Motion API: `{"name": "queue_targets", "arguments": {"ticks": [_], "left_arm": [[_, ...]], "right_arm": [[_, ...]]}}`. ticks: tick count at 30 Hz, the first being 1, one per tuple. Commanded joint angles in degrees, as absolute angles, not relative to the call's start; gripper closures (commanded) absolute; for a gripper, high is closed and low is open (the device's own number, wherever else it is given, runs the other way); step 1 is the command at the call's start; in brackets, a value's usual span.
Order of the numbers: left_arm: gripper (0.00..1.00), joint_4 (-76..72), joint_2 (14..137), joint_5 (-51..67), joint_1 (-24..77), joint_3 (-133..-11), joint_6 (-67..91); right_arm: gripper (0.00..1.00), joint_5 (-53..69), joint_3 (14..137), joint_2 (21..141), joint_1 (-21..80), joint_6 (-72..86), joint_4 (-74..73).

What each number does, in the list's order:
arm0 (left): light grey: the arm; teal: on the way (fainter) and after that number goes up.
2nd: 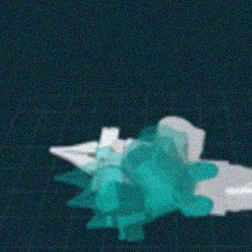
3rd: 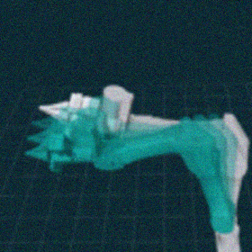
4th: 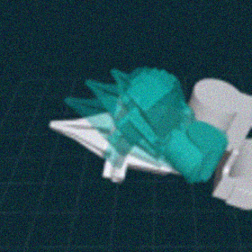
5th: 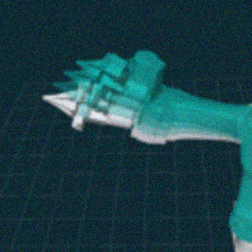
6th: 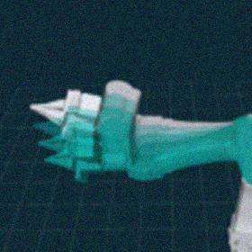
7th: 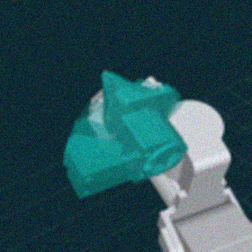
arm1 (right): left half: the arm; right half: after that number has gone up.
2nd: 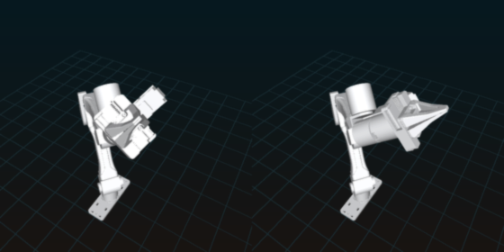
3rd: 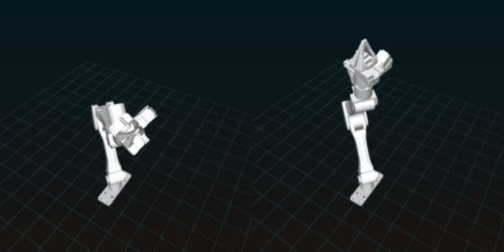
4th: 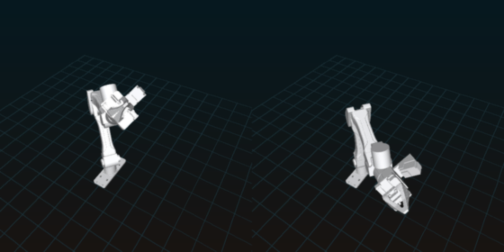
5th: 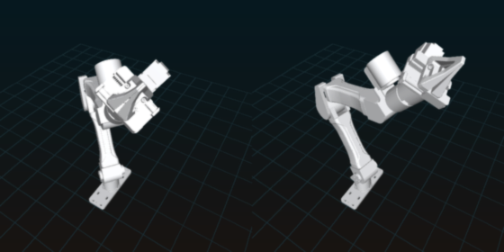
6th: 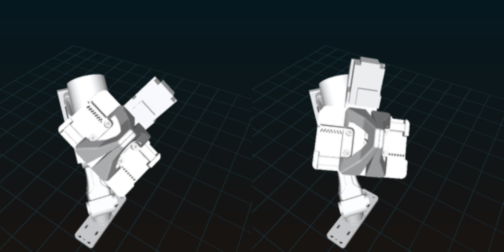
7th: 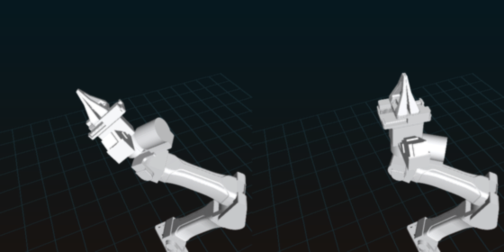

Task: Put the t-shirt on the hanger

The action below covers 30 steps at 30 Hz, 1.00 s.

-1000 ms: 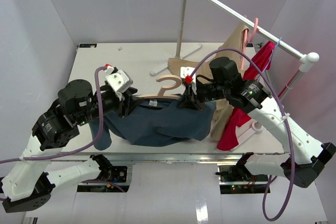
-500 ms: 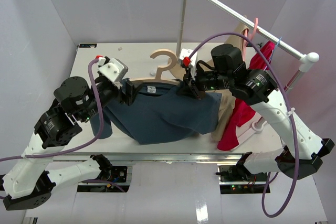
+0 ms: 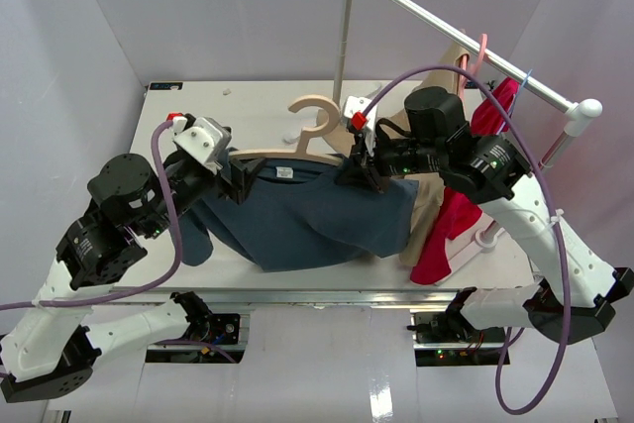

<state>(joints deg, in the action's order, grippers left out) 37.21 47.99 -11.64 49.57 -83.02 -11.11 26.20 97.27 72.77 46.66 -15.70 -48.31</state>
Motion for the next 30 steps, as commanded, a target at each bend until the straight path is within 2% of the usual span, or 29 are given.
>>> {"name": "queue_targets", "arguments": {"ticks": [1, 9, 11, 14, 18, 20, 24, 30], "left_arm": [[0.06, 36.7, 48.8, 3.7, 48.7, -89.0, -8.9], [0.03, 35.4, 53.4, 20.1, 48.6, -94.2, -3.2], [0.03, 36.6, 53.3, 15.2, 48.7, -94.8, -2.5], [0.03, 37.7, 51.1, -0.7, 48.7, -92.8, -1.9], [0.07, 37.8, 48.2, -16.0, 48.7, -85.1, -1.8], [0.11, 36.8, 46.2, -18.8, 48.7, -79.2, -0.6], [0.15, 32.6, 42.4, -19.1, 48.7, -68.5, 1.9], [0.24, 27.2, 38.3, -26.5, 48.6, -60.7, 3.1]], "right_arm": [[0.92, 29.6, 96.3, 69.9, 45.8, -16.3, -47.5], [0.92, 30.5, 95.9, 70.1, 46.7, -17.3, -47.5], [0.92, 28.9, 95.2, 69.6, 46.7, -16.2, -46.0], [0.92, 19.6, 95.3, 69.0, 46.6, -13.1, -43.8], [0.92, 11.5, 103.7, 72.6, 46.1, -6.6, -45.5], [0.92, 9.4, 110.2, 75.1, 46.0, -2.7, -46.3], [0.92, 14.1, 119.3, 78.4, 46.0, -1.0, -48.5], [0.92, 13.9, 118.7, 75.7, 46.0, -1.0, -48.8]]}}
